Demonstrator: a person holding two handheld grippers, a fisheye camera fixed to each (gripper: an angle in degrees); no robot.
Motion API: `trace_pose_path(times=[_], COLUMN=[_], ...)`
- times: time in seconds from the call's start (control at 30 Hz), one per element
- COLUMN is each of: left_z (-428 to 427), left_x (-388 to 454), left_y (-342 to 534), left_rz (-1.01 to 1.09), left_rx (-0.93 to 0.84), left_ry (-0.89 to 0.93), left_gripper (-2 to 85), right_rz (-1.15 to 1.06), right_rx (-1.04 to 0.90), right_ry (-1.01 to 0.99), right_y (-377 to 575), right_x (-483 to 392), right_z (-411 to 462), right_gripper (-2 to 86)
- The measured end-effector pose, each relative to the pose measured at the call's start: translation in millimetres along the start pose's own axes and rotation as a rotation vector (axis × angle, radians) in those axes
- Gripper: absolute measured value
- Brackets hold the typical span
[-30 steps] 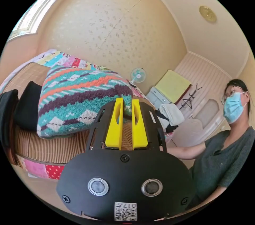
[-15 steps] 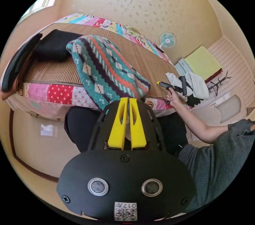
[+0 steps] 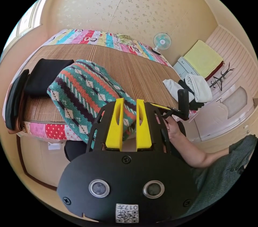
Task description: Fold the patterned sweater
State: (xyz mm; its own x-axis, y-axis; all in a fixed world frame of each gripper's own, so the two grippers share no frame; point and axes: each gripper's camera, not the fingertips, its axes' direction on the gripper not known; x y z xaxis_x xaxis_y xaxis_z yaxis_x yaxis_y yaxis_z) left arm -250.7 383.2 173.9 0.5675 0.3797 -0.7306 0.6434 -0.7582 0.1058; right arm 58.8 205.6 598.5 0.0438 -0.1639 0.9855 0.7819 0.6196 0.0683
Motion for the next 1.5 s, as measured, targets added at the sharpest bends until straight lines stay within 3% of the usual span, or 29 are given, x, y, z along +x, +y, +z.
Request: trace_pose_path(times=[0.1, 0.2, 0.27, 0.37, 0.5, 0.63, 0.73, 0.83, 0.9, 1.0, 1.13, 1.2, 1.27, 1.37, 1.5], left_z=[2, 11, 22, 32, 26, 42, 27, -60, -155, -244, -290, -283, -265, -223, -182], left_x=[-2, -6, -12, -23, -32, -50, -79, -98, -119, -128, -112, -114, -120, -122, -118], left_y=[6, 20, 23, 21, 19, 26, 45, 71, 96, 119, 142, 145, 142, 134, 132], left_rz=[0.001, -0.04, -0.069, -0.111, -0.134, -0.095, -0.08, 0.103, 0.268, 0.527, 0.836, 0.939, 0.933, 0.831, 0.657], left_rx=[0.019, 0.043, 0.02, -0.015, -0.002, -0.126, -0.111, 0.126, 0.377, 0.537, 0.662, 0.737, 0.8, 0.84, 0.828], left_ry=[0.032, -0.012, 0.021, 0.063, -0.02, -0.007, 0.198, 0.426, 0.594, 0.741, 0.982, 1.306, 1.548, 1.877, 2.087], left_gripper=[7.4, 7.8, 9.2, 13.8, 18.7, 10.0, 5.2, 4.7, 4.4, 4.3, 4.4, 4.5, 4.6, 4.6, 4.6], right_rz=[0.108, 0.148, 0.115, -0.069, -0.295, -0.355, -0.351, -0.36, -0.367, -0.364, -0.305, -0.3, -0.323, -0.385, -0.455], right_rx=[-0.019, -0.24, -0.192, -0.139, -0.103, -0.144, -0.104, -0.015, 0.045, 0.132, 0.161, 0.2, 0.225, 0.113, -0.049], right_ry=[0.158, -0.025, -0.017, -0.018, -0.195, -0.326, -0.353, -0.472, -0.388, -0.194, -0.118, -0.165, -0.228, -0.336, -0.493], right_y=[7, 14, 23, 25, 26, 39, 51, 56, 60, 61, 50, 50, 50, 49, 73], right_x=[45, 80, 68, 20, -43, -64, -57, -43, -39, -35, -27, -29, -33, -40, -40], right_z=[-6, 26, 24, 12, 4, 12, -12, -70, -106, -153, -175, -182, -183, -160, -128], right_gripper=[7.4, 9.0, 7.0, 4.8, 3.4, 3.0, 3.1, 3.3, 4.0, 6.3, 10.3, 11.8, 12.8, 15.6, 15.6])
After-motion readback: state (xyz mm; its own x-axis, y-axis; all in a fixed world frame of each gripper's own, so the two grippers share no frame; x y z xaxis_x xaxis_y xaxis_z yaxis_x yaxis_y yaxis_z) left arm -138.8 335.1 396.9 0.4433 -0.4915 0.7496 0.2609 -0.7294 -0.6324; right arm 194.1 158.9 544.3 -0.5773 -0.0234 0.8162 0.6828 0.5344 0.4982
